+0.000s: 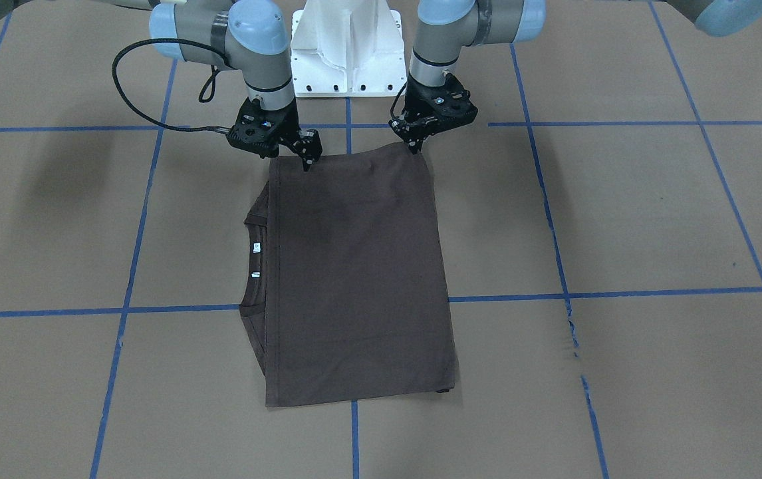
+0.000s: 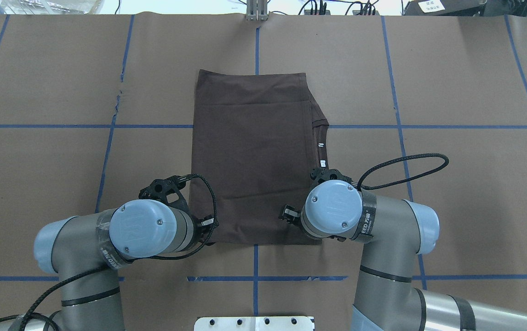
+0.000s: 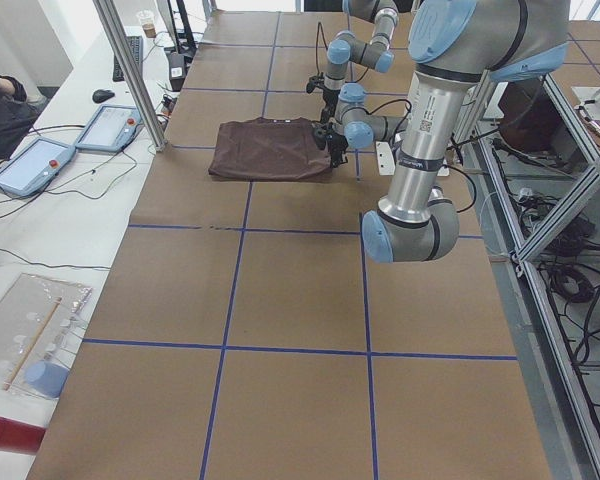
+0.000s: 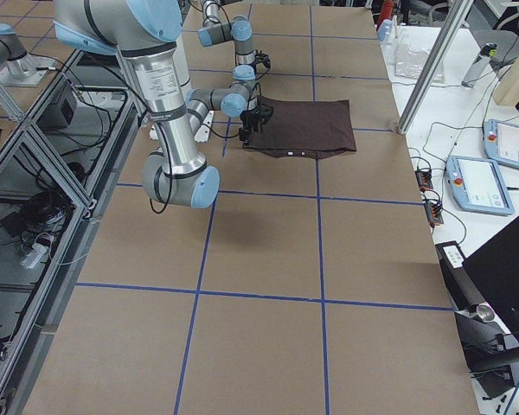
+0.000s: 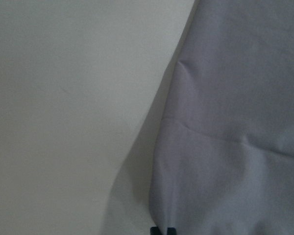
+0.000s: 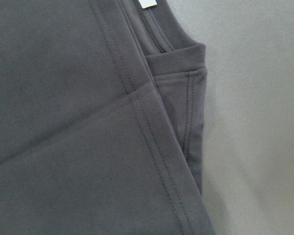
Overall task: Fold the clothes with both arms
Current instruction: 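Grasp the near edge of the shirt with both grippers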
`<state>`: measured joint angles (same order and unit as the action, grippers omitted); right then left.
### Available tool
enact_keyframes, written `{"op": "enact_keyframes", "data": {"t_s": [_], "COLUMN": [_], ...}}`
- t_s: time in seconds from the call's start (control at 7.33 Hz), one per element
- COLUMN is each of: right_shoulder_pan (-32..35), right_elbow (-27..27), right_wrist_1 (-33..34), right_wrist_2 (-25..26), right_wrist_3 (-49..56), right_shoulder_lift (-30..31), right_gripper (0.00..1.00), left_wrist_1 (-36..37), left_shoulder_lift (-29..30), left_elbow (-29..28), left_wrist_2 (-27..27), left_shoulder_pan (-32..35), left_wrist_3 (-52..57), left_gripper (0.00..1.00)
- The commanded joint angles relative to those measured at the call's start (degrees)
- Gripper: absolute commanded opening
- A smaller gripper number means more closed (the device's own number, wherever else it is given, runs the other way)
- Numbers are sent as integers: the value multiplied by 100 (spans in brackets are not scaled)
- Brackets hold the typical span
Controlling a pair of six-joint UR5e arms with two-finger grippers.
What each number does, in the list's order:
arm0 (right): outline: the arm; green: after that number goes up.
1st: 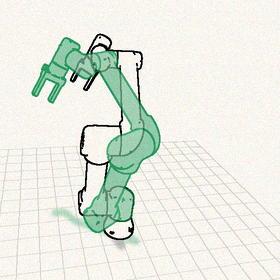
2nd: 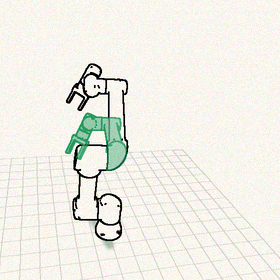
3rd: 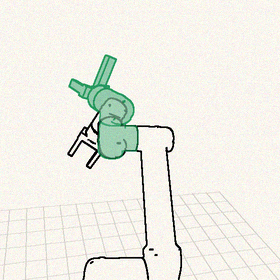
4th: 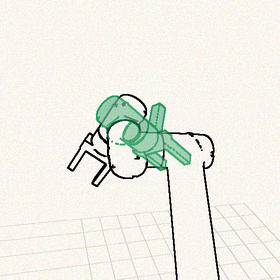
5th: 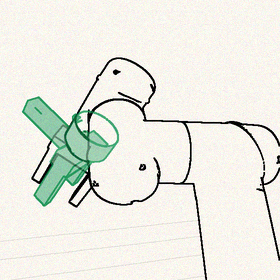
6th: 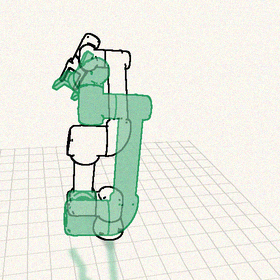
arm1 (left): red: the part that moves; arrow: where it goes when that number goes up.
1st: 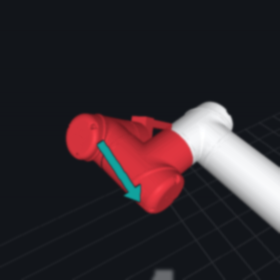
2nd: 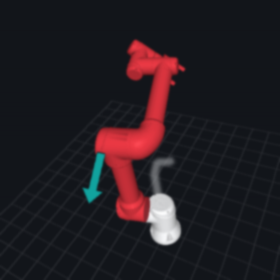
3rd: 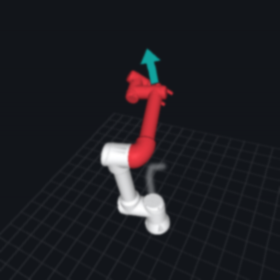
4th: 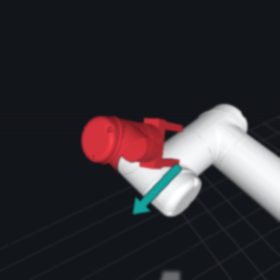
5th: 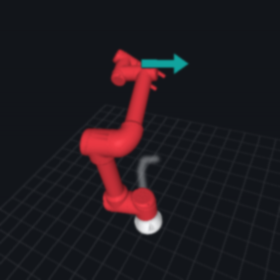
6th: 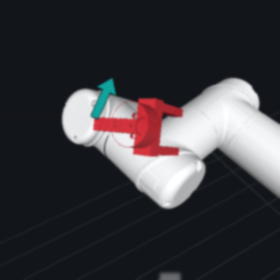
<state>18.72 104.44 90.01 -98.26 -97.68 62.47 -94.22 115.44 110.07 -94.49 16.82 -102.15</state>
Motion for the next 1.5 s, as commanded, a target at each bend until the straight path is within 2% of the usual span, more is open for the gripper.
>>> {"op": "enact_keyframes", "data": {"t_s": [0.0, 0.82, 1.09, 1.23, 1.36], "right_shoulder_pan": [61, 79, 79, 79, 79], "right_elbow": [-107, -319, -327, -327, -319], "right_wrist_1": [-1, -10, -1, -10, -10], "right_wrist_2": [44, 35, 35, 26, 17], "right_wrist_3": [21, 21, 39, 39, 47], "right_shoulder_lift": [-16, -33, -33, -51, -51], "right_gripper": [100, 99, 93, 60, 32], "left_wrist_1": [0, 9, 9, 9, 17], "left_shoulder_lift": [-4, -4, -4, -4, -12], "left_elbow": [6, 41, 50, 50, 50], "left_wrist_2": [0, 0, 0, 0, 0], "left_shoulder_pan": [14, 14, 14, 14, 23], "left_wrist_3": [2, 2, 2, 2, 2], "left_gripper": [0, 0, 0, 0, 0]}}
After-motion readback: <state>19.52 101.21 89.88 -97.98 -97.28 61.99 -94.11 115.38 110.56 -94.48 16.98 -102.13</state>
